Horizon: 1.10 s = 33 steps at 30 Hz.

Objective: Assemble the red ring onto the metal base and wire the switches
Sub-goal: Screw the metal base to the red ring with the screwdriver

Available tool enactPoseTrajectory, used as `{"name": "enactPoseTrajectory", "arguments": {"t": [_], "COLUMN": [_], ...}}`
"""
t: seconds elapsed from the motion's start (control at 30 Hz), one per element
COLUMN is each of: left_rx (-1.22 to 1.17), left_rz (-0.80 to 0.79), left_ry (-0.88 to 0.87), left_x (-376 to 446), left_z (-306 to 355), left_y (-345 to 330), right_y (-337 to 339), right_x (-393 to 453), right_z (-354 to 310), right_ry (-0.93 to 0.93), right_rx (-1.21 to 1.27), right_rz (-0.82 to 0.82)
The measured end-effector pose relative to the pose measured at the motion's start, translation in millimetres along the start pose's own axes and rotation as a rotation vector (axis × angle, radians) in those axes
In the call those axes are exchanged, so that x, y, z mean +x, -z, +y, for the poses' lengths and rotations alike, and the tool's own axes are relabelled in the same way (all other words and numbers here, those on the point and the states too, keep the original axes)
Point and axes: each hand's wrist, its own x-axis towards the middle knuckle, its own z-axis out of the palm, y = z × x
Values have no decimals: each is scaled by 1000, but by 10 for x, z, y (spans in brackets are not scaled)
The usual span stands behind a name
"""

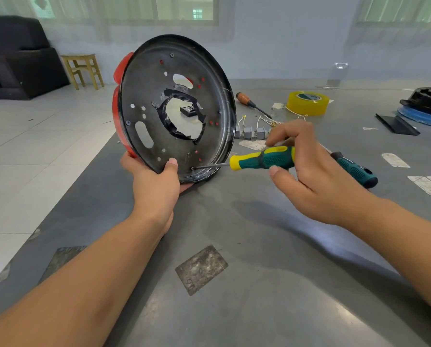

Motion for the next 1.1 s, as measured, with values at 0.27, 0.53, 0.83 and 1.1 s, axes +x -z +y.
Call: {"name": "enactPoseTrajectory", "arguments": {"t": [0.27,0.53,0.83,1.1], "left_rx": [2,16,5,25], "left_rz": [-13,-8,-11,-12], "left_ry": [7,9,0,-6], "left_x": [-17,-4,-12,2], "left_z": [2,-11,-17,-35], "left_y": [-3,1,-5,3], "right_y": [-26,80,5,-59], "right_x": [42,3,25,-5], "right_z": [-2,31,-23,-42], "right_ry": [-21,58,97,103], "right_rx": [-193,-20,-87,-211], "right_rz": [151,-42,47,179]}}
